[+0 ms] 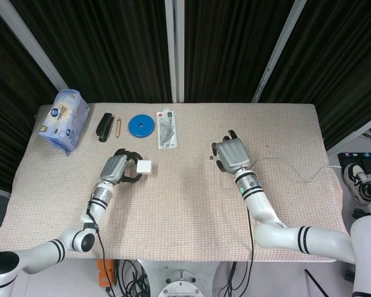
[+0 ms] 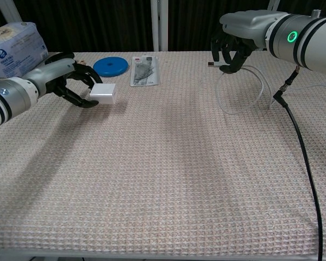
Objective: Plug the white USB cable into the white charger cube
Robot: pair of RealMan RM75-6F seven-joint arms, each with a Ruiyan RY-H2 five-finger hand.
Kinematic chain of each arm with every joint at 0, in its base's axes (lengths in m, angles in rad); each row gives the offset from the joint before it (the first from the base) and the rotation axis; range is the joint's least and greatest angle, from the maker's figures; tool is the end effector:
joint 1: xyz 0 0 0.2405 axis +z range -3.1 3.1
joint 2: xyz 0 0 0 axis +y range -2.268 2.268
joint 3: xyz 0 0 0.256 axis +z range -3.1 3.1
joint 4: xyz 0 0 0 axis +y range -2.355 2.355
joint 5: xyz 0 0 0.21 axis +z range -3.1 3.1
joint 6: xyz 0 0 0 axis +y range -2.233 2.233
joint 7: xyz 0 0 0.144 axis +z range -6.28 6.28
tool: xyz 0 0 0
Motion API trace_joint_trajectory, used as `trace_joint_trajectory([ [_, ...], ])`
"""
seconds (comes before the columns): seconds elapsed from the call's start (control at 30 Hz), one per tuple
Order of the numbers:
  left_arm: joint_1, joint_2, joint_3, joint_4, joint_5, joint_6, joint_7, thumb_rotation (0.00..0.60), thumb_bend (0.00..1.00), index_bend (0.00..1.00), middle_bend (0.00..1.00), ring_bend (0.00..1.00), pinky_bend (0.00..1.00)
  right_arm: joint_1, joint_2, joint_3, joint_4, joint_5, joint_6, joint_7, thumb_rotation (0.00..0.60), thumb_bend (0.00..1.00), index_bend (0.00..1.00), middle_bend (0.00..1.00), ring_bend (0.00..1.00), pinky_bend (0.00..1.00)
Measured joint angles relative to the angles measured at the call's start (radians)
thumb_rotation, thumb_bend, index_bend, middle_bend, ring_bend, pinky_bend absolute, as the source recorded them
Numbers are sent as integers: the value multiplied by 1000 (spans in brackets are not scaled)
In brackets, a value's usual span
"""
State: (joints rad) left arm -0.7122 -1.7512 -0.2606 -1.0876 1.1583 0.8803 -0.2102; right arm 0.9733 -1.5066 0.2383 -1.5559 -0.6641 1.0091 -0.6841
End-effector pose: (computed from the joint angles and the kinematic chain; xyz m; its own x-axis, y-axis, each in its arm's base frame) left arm -0.1898 0.3776 -0.0462 -0.0008 0.3254 0.9456 0.9924 -0.1161 0.0408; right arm -0.0933 -0.3866 0.0044 0.5475 -0.2198 0.8075 -0.8269 -0.2904 0.4816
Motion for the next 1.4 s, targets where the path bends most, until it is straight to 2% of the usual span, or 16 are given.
trace_joint_trajectory([
  [0.23, 14, -5, -21, -37, 40, 57, -84, 600, 469, 540, 489, 195, 110, 37, -30, 23, 1, 49, -31, 4, 600, 425, 625, 596, 300, 126],
  [0.73, -19, -17, -64, -113, -26, 69, 65, 599, 469, 541, 489, 195, 110, 160, -210, 76, 132, 128, -25, -27, 600, 425, 628, 598, 300, 127],
  [1.4, -37, 18, -58, -165, -55, 51, 140, 599, 469, 541, 489, 195, 108, 215, -280, 89, 213, 146, -43, -45, 600, 425, 628, 597, 300, 127],
])
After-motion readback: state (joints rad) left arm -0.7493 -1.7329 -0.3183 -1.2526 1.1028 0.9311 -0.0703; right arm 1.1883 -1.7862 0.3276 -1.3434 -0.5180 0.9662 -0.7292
